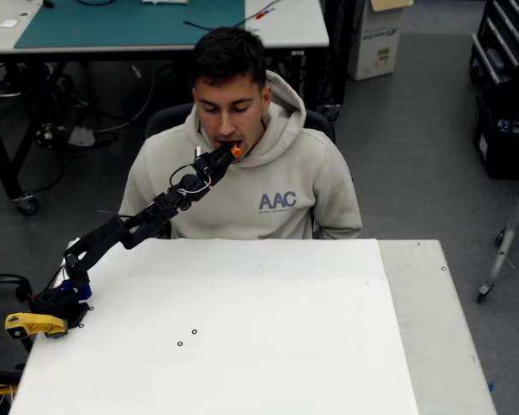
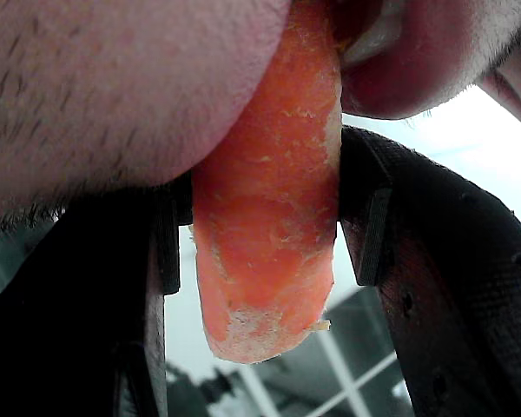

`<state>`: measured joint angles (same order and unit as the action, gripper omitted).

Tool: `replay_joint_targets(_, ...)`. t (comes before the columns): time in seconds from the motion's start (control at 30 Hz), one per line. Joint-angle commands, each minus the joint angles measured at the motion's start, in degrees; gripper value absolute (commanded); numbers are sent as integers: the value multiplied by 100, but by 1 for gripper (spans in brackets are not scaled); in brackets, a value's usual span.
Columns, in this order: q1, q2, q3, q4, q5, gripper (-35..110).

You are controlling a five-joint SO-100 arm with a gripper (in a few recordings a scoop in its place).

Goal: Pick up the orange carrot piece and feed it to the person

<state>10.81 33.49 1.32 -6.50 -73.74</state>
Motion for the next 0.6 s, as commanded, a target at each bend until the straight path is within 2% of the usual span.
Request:
replay_joint_targets(0.0,-70,949,-70,-176,-88,-2)
replay_joint_targets(0.1,-70,949,-70,-237,-97,1)
replay_joint_targets(0.37,-18,993,-167,-237,-105,28)
replay_joint_targets(0.57,18,1020,-167,-237,-105,26)
